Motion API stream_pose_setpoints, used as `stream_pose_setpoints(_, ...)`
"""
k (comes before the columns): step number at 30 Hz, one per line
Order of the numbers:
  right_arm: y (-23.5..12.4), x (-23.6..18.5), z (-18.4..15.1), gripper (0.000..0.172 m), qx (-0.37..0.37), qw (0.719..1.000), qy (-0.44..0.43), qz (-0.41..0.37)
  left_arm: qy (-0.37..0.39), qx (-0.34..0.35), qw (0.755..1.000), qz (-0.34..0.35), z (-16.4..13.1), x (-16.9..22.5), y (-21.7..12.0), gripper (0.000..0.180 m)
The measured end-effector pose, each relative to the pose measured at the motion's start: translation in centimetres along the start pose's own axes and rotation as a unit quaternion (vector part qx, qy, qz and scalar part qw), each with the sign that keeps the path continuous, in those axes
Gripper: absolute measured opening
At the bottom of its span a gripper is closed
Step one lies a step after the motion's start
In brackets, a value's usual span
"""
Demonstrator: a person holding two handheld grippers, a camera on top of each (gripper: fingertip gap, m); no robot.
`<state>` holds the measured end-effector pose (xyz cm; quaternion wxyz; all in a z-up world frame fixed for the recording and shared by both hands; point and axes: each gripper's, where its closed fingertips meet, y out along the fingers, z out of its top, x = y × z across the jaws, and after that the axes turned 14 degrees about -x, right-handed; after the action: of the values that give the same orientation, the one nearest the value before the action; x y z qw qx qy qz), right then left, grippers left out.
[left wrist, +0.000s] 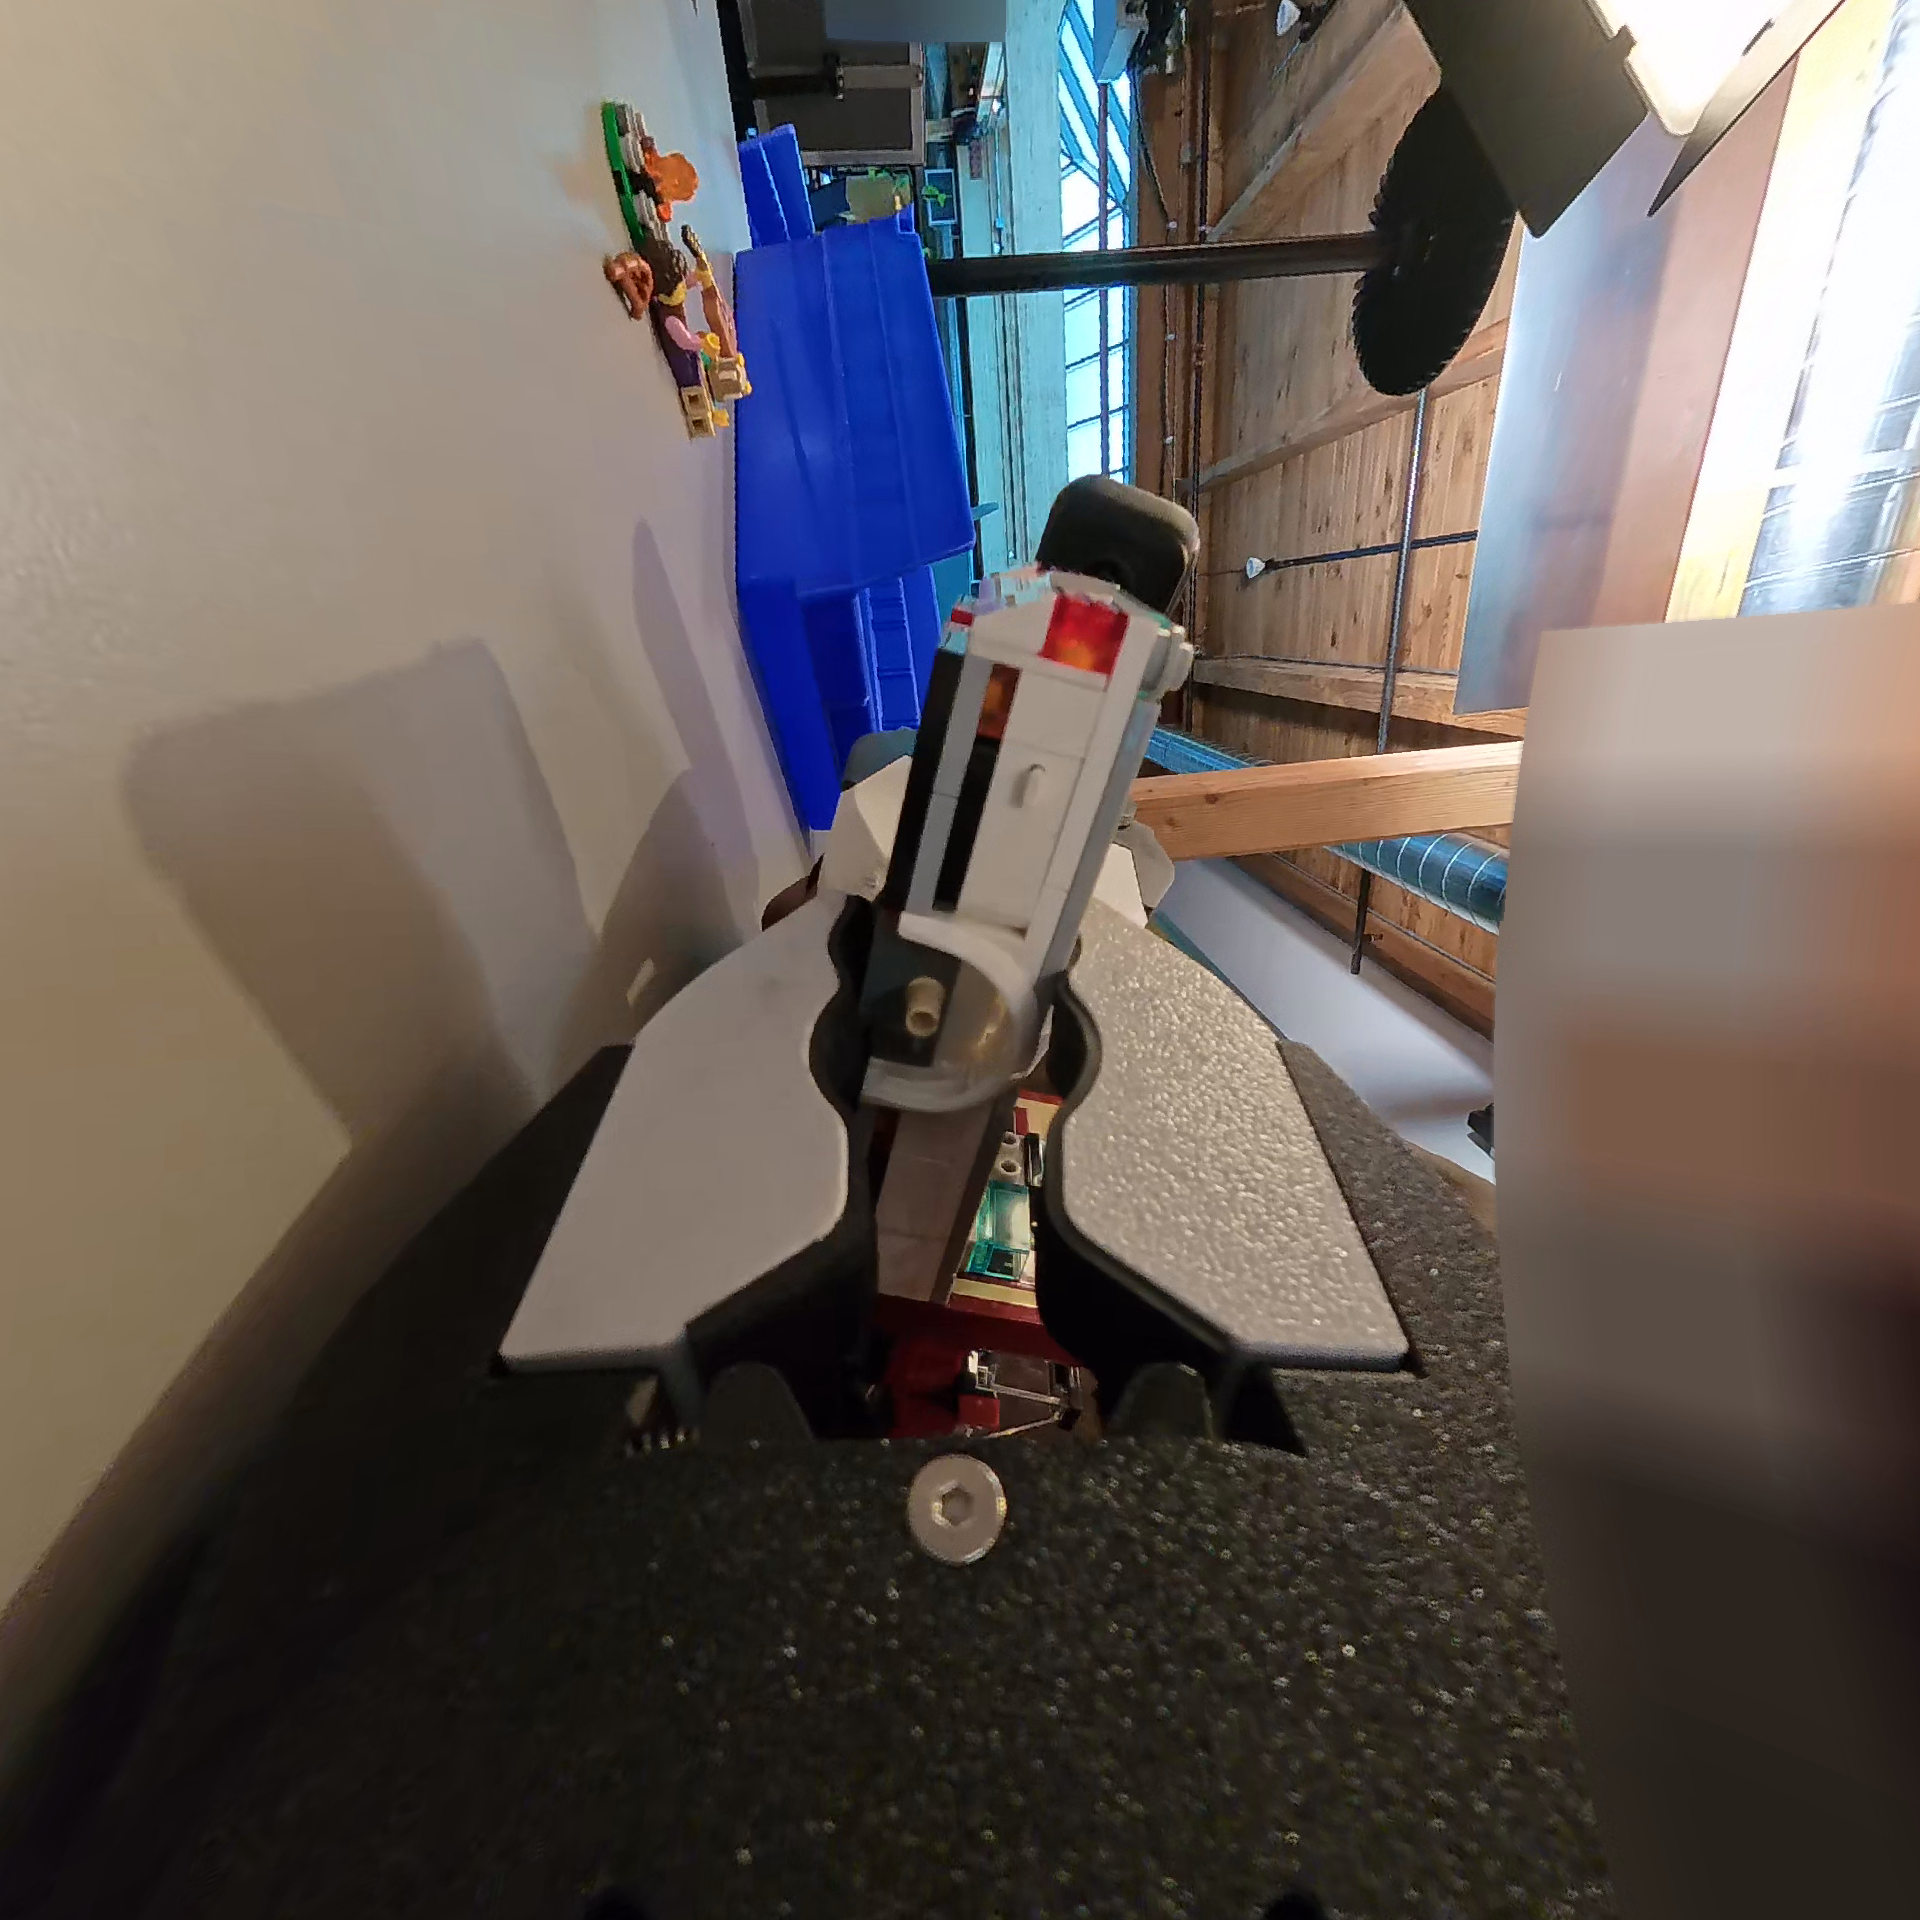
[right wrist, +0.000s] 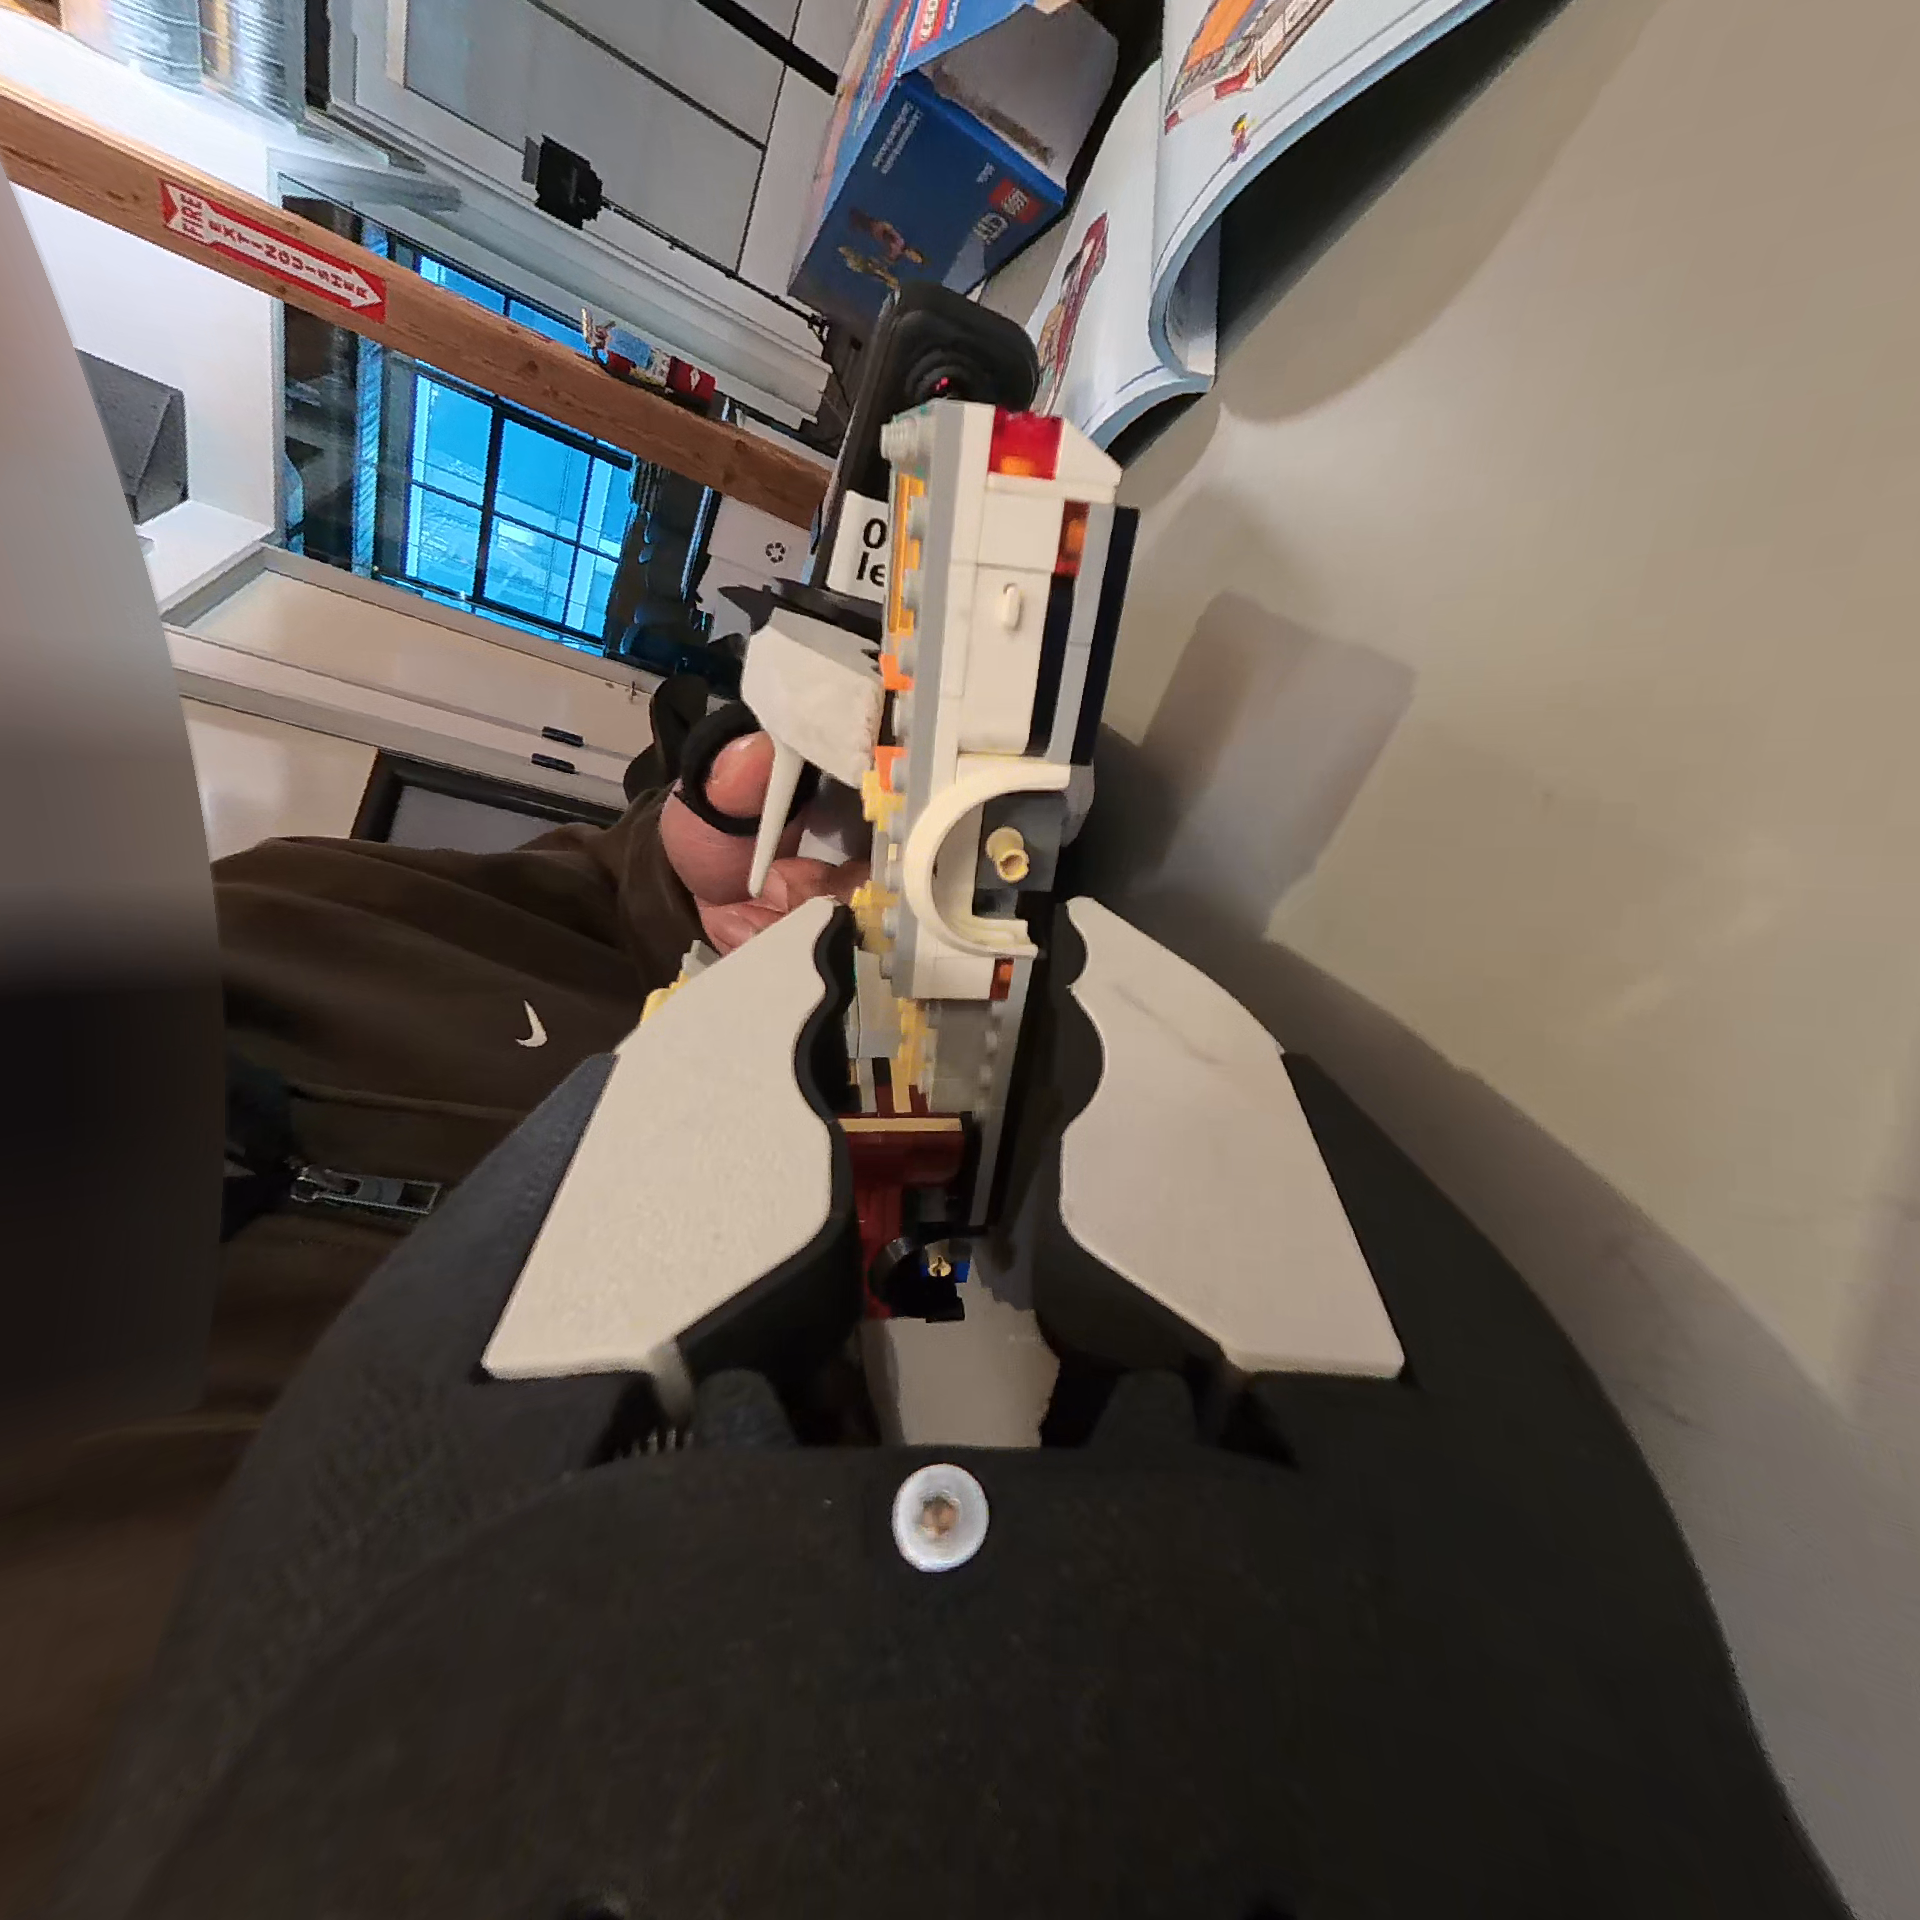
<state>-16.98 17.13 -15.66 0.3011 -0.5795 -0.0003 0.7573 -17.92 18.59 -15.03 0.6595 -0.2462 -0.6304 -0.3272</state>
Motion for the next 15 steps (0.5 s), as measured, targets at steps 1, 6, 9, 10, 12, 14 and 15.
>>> stream_pose_setpoints(1, -0.01, 0.0, 0.01, 0.036, 0.0, 1.0, -0.002, -0.001, 0.0, 0.001, 1.0, -0.001, 0.01, 0.01, 0.0, 0.032)
stream_pose_setpoints(6, -0.05, -0.08, 0.03, 0.036, 0.001, 1.0, -0.011, -0.009, 0.001, 0.002, 1.0, -0.005, 0.05, 0.09, 0.0, 0.032)
stream_pose_setpoints(9, -0.03, -0.15, 0.01, 0.036, 0.001, 1.0, -0.017, -0.013, 0.003, 0.002, 1.0, -0.006, 0.06, 0.12, 0.0, 0.032)
stream_pose_setpoints(10, -0.02, -0.16, -0.02, 0.036, 0.0, 1.0, -0.018, -0.014, 0.003, 0.002, 1.0, -0.006, 0.05, 0.13, -0.01, 0.032)
stream_pose_setpoints(12, 0.0, -0.16, -0.1, 0.036, -0.001, 1.0, -0.022, -0.017, 0.003, 0.002, 1.0, -0.006, 0.04, 0.11, 0.02, 0.032)
stream_pose_setpoints(14, -0.02, -0.17, -0.13, 0.036, 0.0, 1.0, -0.022, -0.018, 0.003, 0.001, 1.0, -0.006, 0.02, 0.12, 0.05, 0.032)
stream_pose_setpoints(15, -0.03, -0.17, -0.15, 0.036, 0.0, 1.0, -0.023, -0.018, 0.004, 0.001, 1.0, -0.005, 0.01, 0.12, 0.06, 0.032)
